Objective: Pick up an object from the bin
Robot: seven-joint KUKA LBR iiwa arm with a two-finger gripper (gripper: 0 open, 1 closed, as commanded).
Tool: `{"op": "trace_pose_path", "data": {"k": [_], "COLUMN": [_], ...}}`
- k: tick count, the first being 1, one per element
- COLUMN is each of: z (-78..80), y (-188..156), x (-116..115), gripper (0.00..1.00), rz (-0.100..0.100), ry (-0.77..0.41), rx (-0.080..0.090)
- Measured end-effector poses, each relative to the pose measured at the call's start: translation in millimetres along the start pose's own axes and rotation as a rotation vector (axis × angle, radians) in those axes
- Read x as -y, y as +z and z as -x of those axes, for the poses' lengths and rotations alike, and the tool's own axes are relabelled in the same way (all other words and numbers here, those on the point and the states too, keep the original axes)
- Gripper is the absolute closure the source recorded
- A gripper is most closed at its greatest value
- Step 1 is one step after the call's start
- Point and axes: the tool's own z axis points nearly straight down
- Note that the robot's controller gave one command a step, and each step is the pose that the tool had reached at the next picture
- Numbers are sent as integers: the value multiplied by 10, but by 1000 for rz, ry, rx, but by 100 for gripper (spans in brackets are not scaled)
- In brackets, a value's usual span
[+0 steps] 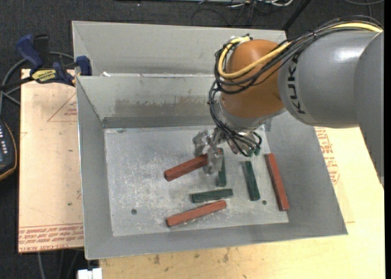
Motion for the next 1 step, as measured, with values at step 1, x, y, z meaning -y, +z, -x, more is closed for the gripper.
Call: {"op": "trace_pose_path", "data": {"k": [1], "z": [23], "y": [-417], "x": [-5], "gripper": [100], "rz": [0], "ry": [0], "rx": [-1]}}
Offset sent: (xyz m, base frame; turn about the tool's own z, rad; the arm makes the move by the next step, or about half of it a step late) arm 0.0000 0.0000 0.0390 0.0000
